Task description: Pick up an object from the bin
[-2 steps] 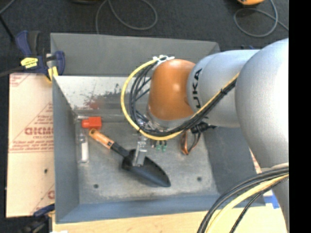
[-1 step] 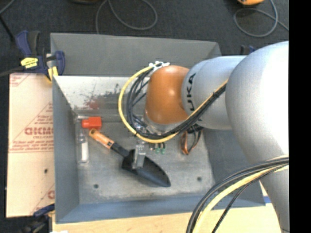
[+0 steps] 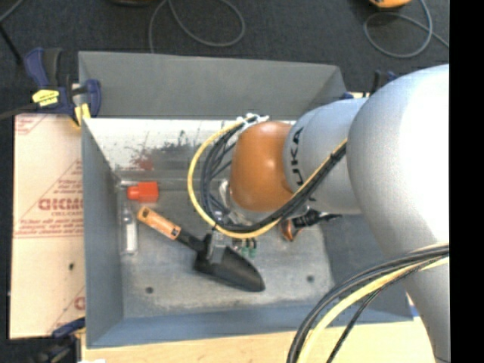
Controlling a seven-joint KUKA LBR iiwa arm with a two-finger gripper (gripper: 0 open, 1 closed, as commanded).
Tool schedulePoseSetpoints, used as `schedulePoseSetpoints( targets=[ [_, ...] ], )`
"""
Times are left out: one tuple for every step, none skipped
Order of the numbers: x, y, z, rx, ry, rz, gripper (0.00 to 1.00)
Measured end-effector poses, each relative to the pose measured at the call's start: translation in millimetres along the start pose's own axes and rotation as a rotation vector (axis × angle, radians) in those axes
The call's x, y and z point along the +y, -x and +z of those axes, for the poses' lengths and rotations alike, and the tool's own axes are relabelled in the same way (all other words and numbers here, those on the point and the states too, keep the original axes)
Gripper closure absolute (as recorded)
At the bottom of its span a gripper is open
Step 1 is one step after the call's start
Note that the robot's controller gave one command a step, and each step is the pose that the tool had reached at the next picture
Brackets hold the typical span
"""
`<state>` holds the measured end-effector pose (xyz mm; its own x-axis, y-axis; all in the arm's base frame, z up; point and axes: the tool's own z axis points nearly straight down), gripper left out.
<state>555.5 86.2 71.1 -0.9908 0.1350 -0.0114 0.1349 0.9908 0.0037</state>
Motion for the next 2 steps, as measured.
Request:
schedulePoseSetpoints(
  targets=[
    [0.0,0.0,0.0,0.0,0.0,0.001,1.0],
    [-14.2,2.9,-84.8,-0.001,0.0,-0.012,1.0]
  ],
)
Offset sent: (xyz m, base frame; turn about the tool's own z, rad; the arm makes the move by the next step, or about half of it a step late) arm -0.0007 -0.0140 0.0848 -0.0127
